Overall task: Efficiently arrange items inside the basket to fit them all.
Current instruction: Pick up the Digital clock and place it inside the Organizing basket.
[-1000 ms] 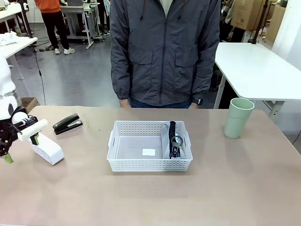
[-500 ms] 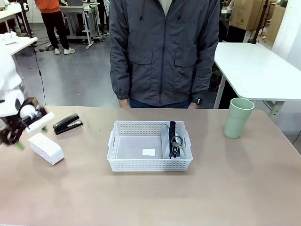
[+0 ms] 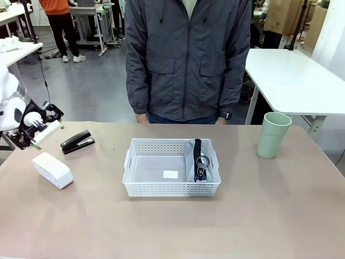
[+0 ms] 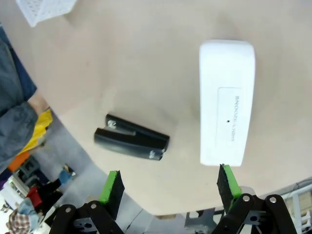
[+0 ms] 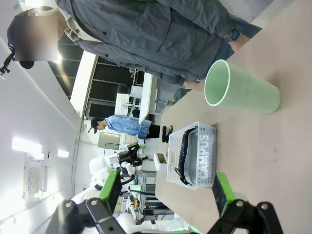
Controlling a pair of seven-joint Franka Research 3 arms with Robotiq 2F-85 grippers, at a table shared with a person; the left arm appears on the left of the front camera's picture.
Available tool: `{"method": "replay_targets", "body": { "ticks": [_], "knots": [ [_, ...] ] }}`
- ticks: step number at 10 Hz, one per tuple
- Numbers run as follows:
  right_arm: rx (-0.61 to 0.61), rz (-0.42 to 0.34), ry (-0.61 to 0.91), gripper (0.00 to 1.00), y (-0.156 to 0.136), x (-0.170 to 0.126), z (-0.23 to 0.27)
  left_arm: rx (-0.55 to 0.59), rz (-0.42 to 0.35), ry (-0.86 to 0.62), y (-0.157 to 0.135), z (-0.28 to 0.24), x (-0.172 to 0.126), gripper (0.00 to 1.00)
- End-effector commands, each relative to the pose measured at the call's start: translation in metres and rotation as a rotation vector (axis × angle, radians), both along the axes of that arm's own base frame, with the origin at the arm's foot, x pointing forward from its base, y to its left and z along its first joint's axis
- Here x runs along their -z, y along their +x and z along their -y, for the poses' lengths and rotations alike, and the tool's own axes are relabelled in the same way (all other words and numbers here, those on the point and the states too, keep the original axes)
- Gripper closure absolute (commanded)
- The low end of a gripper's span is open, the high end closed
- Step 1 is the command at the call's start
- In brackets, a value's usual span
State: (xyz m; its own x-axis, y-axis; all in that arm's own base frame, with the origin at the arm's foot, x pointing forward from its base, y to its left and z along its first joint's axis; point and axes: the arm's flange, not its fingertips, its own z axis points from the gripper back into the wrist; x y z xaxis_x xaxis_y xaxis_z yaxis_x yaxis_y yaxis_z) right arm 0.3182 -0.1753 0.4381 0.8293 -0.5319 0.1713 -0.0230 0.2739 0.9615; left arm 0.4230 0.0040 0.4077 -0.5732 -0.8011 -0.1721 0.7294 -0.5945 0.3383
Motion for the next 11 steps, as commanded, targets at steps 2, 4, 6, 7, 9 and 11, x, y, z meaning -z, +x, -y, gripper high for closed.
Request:
{"method": "replay_targets", "body": {
  "ticks": [2,4,6,7,9,11],
  "knots": [
    [-0.003,0.009,0.003,0.00,-0.001,-0.001,0.001,0.063,-0.079,-0.041,-0.043,-0.002,0.028,0.00],
    [-0.003,0.009,0.003,0.00,-0.001,-0.001,0.001,0.114,-0.163,-0.089,-0.046,0.003,0.020,0.00],
    [-0.003,0.009,0.003,0.00,-0.001,-0.001,0.001,0.083,-0.229,-0.042,-0.050,0.014,0.011,0.00],
    [-0.003,0.009,0.003,0.00,-0.001,-0.001,0.001,0.080,-0.217,-0.005,-0.053,0.018,0.006,0.00],
    [-0.003,0.009,0.003,0.00,-0.001,-0.001,0.001,0.077,-0.187,0.048,-0.060,0.021,-0.004,0.00],
    [-0.003,0.009,0.003,0.00,-0.001,-0.001,0.001,0.052,-0.201,0.075,-0.056,0.018,0.005,0.00]
  ]
}}
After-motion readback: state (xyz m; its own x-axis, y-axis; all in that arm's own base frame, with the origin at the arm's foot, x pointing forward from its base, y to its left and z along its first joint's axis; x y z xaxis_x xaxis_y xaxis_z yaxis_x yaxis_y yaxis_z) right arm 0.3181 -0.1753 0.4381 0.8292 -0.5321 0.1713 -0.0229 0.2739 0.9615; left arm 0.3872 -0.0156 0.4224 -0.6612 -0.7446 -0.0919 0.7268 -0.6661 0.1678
